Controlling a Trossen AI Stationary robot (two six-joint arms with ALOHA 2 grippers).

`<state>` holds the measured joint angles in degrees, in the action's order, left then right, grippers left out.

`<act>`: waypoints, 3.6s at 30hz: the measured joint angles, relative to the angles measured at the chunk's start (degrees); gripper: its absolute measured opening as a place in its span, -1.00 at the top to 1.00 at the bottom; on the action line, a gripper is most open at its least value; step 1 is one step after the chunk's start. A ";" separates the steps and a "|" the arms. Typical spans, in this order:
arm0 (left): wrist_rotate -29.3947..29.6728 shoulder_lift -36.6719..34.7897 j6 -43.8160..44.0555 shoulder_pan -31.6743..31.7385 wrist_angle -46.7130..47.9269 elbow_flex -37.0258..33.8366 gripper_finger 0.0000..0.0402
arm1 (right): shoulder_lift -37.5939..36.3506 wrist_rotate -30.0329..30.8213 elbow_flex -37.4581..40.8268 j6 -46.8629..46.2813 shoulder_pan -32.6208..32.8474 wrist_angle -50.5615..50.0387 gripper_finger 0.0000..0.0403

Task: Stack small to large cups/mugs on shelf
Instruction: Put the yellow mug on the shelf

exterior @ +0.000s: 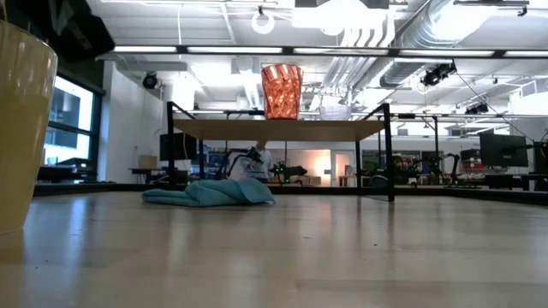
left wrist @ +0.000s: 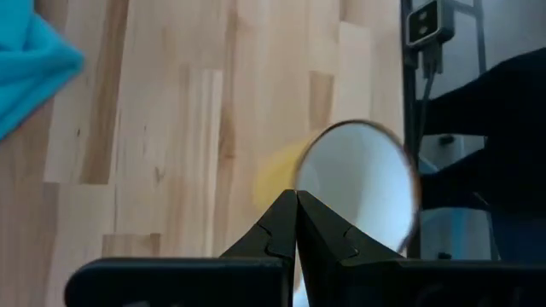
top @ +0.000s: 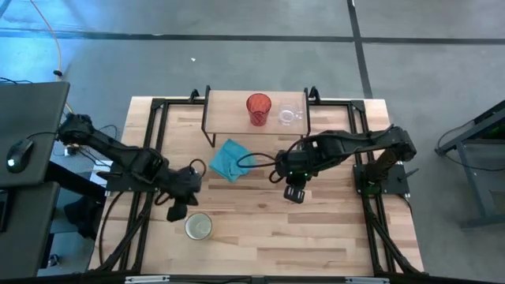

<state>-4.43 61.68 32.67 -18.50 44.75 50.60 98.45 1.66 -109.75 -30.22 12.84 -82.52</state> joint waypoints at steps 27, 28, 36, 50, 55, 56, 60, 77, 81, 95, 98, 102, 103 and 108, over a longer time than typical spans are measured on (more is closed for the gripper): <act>10.96 13.60 14.41 -10.86 12.24 13.17 0.27 | 0.00 7.29 0.02 -3.74 -0.02 -3.63 0.61; 10.40 13.60 14.48 -10.84 12.28 13.17 0.23 | 0.00 7.29 0.02 -3.39 -0.02 -3.63 0.61; 9.62 13.60 15.99 -10.75 12.62 13.17 0.08 | 0.00 7.50 0.02 -2.75 -0.02 -3.63 0.61; 10.47 19.66 16.69 -10.75 12.93 13.08 0.34 | -0.02 8.18 0.02 -2.19 -0.04 -4.14 0.61; 12.00 20.01 16.69 -10.73 12.88 13.08 0.34 | -0.02 8.18 0.02 -2.14 -0.03 -4.09 0.61; 12.19 19.97 16.69 -10.72 12.86 13.08 0.34 | -0.02 8.18 0.02 -2.14 -0.03 -4.11 0.61; 12.64 19.96 16.69 -10.72 12.76 13.08 0.34 | -0.04 8.16 0.02 -2.12 -0.04 -4.12 0.61; 11.95 21.30 15.64 -10.71 12.20 13.09 0.34 | -0.04 8.14 0.02 -2.14 -0.02 -4.00 0.61; 11.79 22.23 15.18 -10.73 11.65 13.06 0.34 | -0.04 8.12 0.02 -2.30 -0.02 -4.16 0.61; 13.07 22.69 13.72 -10.71 12.36 13.06 0.47 | -0.07 7.76 0.02 -2.27 -0.02 -4.68 0.61; 13.03 22.93 13.61 -10.71 12.23 13.06 0.52 | -0.07 7.76 0.02 -2.29 -0.02 -4.70 0.61; 12.62 23.73 13.03 -10.71 11.87 13.06 0.56 | -0.07 7.77 0.02 -2.20 -0.02 -4.73 0.61; 12.17 24.08 12.73 -10.71 11.74 13.06 0.57 | -0.07 7.77 0.02 -2.20 -0.02 -4.71 0.61; 12.20 25.44 12.33 -10.71 11.35 13.08 0.56 | -0.07 7.77 0.02 -2.29 0.05 -4.73 0.61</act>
<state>7.77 87.12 45.00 -29.21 56.10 63.68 98.39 9.43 -109.73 -32.51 12.89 -87.24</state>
